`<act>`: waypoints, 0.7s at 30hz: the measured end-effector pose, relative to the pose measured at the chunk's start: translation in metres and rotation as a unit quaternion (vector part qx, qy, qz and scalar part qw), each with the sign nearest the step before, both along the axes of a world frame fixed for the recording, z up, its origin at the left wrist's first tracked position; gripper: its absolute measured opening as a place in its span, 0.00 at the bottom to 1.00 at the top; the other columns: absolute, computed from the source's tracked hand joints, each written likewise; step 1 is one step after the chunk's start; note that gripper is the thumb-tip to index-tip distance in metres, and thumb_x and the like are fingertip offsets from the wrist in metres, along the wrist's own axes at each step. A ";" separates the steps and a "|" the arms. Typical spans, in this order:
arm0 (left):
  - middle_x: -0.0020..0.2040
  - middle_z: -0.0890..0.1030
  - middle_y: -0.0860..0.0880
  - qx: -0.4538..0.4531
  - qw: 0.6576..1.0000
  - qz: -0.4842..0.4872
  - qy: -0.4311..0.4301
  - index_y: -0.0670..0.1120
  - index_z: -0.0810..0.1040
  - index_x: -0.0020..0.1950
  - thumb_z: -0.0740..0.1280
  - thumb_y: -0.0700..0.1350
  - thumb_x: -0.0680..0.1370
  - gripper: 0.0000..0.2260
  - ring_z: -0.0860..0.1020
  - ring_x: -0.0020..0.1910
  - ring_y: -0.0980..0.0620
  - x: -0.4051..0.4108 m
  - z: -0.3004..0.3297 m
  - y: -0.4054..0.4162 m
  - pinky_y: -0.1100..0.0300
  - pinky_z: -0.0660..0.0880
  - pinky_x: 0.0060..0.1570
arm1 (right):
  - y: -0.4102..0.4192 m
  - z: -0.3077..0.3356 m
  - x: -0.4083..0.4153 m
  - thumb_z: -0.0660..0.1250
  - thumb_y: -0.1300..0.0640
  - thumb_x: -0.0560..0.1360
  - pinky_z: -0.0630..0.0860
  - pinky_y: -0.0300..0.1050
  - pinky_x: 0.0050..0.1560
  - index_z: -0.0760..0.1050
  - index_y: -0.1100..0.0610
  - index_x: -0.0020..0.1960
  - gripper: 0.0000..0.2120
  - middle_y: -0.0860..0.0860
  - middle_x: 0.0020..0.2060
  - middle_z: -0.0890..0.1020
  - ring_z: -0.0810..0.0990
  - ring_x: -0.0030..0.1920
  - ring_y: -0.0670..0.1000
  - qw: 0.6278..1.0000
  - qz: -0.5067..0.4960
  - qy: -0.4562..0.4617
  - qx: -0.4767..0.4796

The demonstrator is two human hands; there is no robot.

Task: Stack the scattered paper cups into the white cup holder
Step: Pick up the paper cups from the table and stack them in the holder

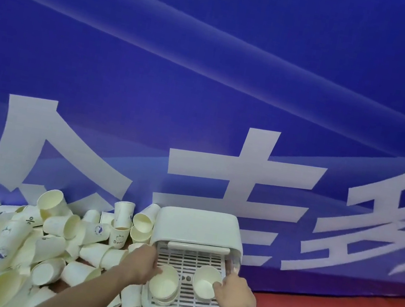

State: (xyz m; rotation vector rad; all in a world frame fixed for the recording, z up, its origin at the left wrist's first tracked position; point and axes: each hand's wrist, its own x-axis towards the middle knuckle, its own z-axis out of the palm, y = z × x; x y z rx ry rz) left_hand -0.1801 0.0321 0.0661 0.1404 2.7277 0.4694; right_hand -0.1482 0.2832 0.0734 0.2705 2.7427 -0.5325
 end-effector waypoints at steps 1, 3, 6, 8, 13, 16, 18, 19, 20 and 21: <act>0.47 0.83 0.46 -0.014 1.000 -0.010 0.000 0.48 0.75 0.39 0.67 0.50 0.76 0.09 0.80 0.50 0.48 -0.001 -0.003 0.003 0.60 0.70 0.44 | 0.002 -0.002 0.000 0.58 0.48 0.74 0.73 0.45 0.45 0.71 0.53 0.42 0.09 0.51 0.43 0.78 0.77 0.44 0.54 1.000 -0.004 -0.004 -0.001; 0.55 0.83 0.46 -0.034 0.999 -0.018 0.001 0.45 0.80 0.53 0.67 0.50 0.78 0.10 0.79 0.55 0.48 -0.003 -0.011 0.006 0.61 0.69 0.46 | 0.003 -0.005 -0.002 0.58 0.48 0.74 0.72 0.44 0.43 0.71 0.53 0.41 0.10 0.50 0.42 0.77 0.78 0.44 0.54 1.000 -0.008 -0.015 -0.001; 0.58 0.81 0.46 -0.056 0.998 -0.013 0.006 0.44 0.77 0.61 0.67 0.51 0.78 0.15 0.78 0.58 0.48 -0.004 -0.021 0.007 0.60 0.71 0.51 | 0.002 -0.007 -0.003 0.58 0.48 0.74 0.72 0.44 0.43 0.66 0.54 0.34 0.13 0.50 0.40 0.77 0.75 0.41 0.54 1.000 -0.005 -0.023 -0.005; 0.58 0.81 0.47 -0.065 0.998 -0.014 -0.002 0.44 0.75 0.62 0.67 0.53 0.78 0.17 0.78 0.58 0.48 -0.005 -0.023 0.006 0.60 0.69 0.50 | -0.003 -0.005 -0.004 0.58 0.48 0.74 0.71 0.44 0.42 0.65 0.53 0.32 0.14 0.50 0.40 0.77 0.74 0.41 0.54 1.000 -0.001 -0.024 -0.011; 0.45 0.79 0.49 -0.060 0.997 -0.006 -0.045 0.50 0.68 0.37 0.69 0.59 0.76 0.16 0.79 0.47 0.50 -0.010 -0.022 -0.003 0.60 0.69 0.42 | -0.019 0.007 -0.010 0.59 0.49 0.73 0.66 0.44 0.32 0.63 0.54 0.31 0.15 0.48 0.29 0.71 0.71 0.34 0.53 0.999 0.023 -0.014 -0.045; 0.39 0.77 0.49 -0.065 0.997 -0.003 -0.047 0.51 0.66 0.34 0.70 0.58 0.75 0.19 0.77 0.42 0.51 -0.009 -0.013 -0.010 0.60 0.70 0.41 | -0.030 0.015 -0.015 0.60 0.51 0.72 0.62 0.46 0.29 0.62 0.55 0.30 0.15 0.48 0.27 0.68 0.66 0.29 0.50 0.997 0.051 0.000 -0.058; 0.32 0.73 0.52 -0.060 0.997 0.000 -0.043 0.50 0.66 0.32 0.70 0.57 0.75 0.20 0.74 0.35 0.52 -0.008 -0.009 -0.020 0.59 0.70 0.39 | -0.040 0.018 -0.017 0.60 0.52 0.72 0.61 0.46 0.29 0.61 0.55 0.29 0.15 0.48 0.26 0.67 0.65 0.29 0.50 0.996 0.070 0.009 -0.053; 0.31 0.72 0.52 -0.061 0.997 0.004 -0.041 0.49 0.67 0.31 0.69 0.58 0.76 0.20 0.72 0.33 0.53 -0.007 -0.008 -0.026 0.59 0.70 0.38 | -0.045 0.018 -0.018 0.60 0.52 0.72 0.60 0.46 0.29 0.61 0.54 0.29 0.15 0.48 0.26 0.67 0.65 0.29 0.51 0.996 0.078 0.011 -0.050; 0.31 0.73 0.51 -0.060 0.997 0.013 -0.041 0.48 0.68 0.31 0.69 0.58 0.75 0.20 0.72 0.32 0.53 -0.008 -0.007 -0.031 0.59 0.69 0.38 | -0.049 0.018 -0.019 0.60 0.51 0.72 0.60 0.46 0.29 0.61 0.54 0.29 0.15 0.48 0.27 0.67 0.66 0.30 0.51 0.995 0.085 0.012 -0.048; 0.33 0.75 0.51 -0.060 0.997 0.021 -0.039 0.48 0.68 0.32 0.69 0.58 0.75 0.20 0.73 0.34 0.52 -0.007 -0.007 -0.038 0.59 0.70 0.38 | -0.054 0.017 -0.020 0.60 0.51 0.72 0.60 0.46 0.29 0.61 0.54 0.29 0.15 0.48 0.27 0.67 0.66 0.30 0.51 0.994 0.096 0.013 -0.043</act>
